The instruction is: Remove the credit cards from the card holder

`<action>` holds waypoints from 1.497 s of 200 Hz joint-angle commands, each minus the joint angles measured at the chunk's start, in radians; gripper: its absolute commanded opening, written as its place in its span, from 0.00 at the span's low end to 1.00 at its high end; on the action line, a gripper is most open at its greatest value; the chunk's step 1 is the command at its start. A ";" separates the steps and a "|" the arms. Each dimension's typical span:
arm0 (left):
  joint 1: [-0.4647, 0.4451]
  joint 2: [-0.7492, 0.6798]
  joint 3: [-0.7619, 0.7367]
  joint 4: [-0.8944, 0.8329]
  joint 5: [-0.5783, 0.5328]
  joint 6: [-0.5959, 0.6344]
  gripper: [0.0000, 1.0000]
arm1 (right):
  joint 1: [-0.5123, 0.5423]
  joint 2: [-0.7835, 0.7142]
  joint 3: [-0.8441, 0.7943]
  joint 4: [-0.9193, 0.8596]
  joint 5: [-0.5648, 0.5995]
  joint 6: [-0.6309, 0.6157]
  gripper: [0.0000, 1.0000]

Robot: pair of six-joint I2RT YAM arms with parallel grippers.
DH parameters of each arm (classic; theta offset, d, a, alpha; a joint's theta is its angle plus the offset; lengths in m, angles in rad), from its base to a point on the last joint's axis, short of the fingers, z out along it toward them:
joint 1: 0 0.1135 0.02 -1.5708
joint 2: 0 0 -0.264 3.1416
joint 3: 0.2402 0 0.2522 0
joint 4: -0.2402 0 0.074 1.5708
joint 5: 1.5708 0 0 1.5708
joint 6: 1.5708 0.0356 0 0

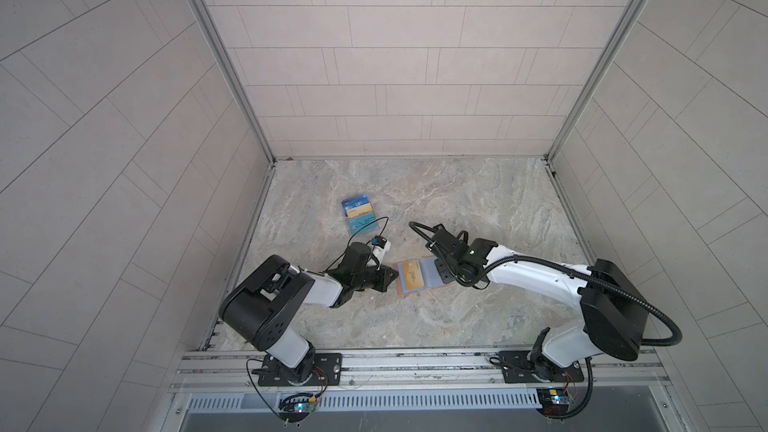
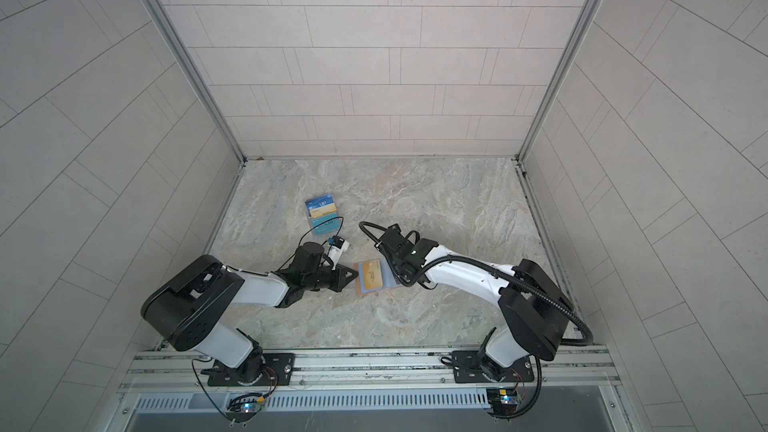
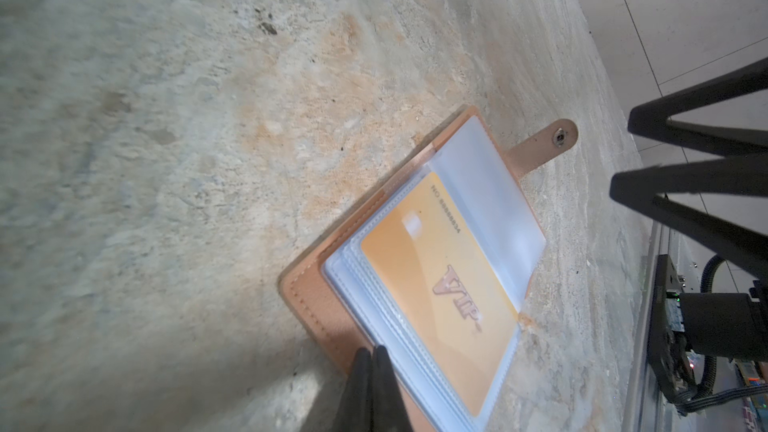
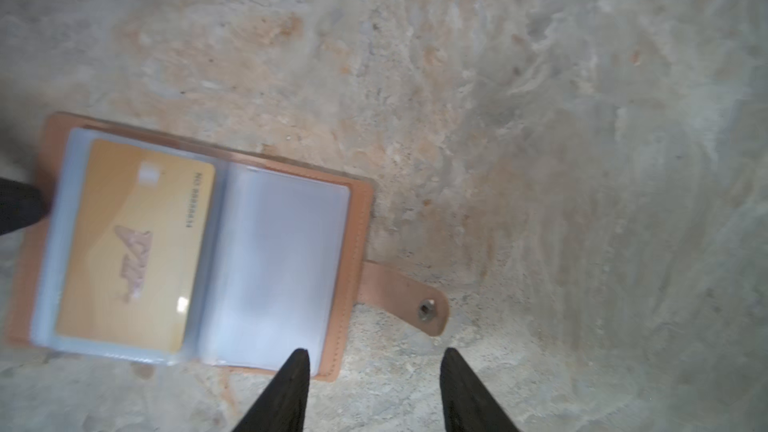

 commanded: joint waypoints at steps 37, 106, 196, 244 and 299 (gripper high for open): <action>-0.002 0.002 0.003 -0.071 -0.013 0.026 0.00 | -0.043 0.063 -0.009 0.211 -0.449 0.028 0.42; -0.002 0.003 0.018 -0.084 -0.005 0.030 0.00 | -0.131 0.154 -0.078 0.384 -0.620 0.134 0.40; -0.002 0.000 0.027 -0.101 -0.004 0.032 0.00 | -0.167 0.216 -0.120 0.537 -0.752 0.186 0.32; -0.002 0.000 0.028 -0.108 -0.010 0.036 0.00 | -0.197 0.198 -0.157 0.600 -0.804 0.212 0.30; -0.002 0.002 0.038 -0.122 -0.011 0.038 0.00 | -0.226 0.178 -0.189 0.667 -0.877 0.234 0.29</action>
